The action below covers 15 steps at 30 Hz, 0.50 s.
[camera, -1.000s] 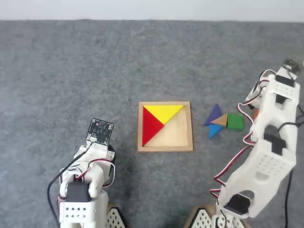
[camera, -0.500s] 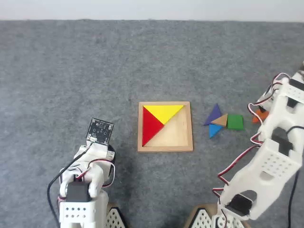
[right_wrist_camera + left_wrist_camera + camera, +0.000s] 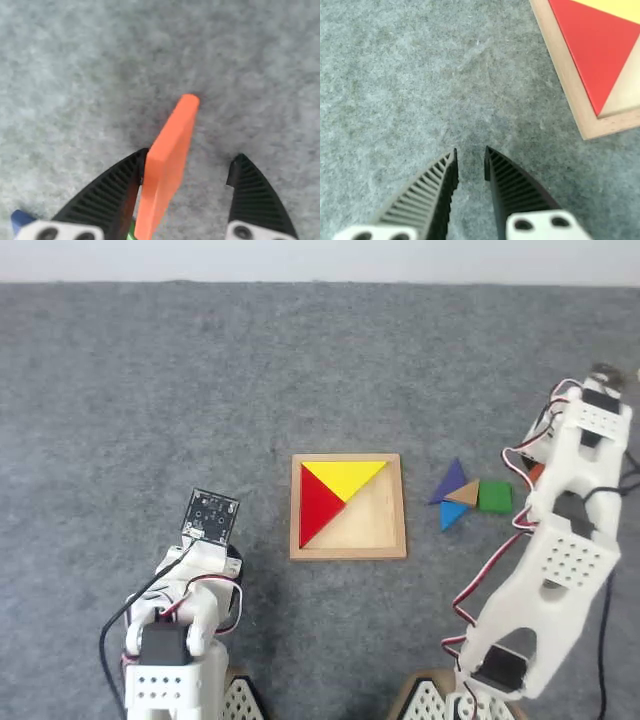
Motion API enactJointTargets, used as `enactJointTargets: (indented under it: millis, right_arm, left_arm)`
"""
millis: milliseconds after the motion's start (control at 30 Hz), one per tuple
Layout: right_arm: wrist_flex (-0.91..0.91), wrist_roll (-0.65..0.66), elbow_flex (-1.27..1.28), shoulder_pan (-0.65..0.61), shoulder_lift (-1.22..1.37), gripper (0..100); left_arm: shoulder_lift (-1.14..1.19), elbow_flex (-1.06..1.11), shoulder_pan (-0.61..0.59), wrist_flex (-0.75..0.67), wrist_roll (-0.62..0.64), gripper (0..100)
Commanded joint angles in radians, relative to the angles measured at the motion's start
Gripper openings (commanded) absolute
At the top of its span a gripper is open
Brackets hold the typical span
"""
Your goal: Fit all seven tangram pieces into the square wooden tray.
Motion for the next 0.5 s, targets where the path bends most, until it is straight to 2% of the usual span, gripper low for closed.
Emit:
enactJointTargets:
  millis: [0,233,467]
  right_arm:
    - [0.007,0.021,-0.049,-0.042,-0.010,25.2]
    - [0.059,0.123,-0.127,-0.048,0.001,25.3]
    - [0.059,0.132,-0.130,-0.054,0.038,25.3]
  left_arm:
    - [-0.021,-0.012,-0.002,0.003,-0.011,9]
    - [-0.021,-0.012,-0.002,0.003,-0.011,9]
    - [-0.021,-0.012,-0.002,0.003,-0.011,9]
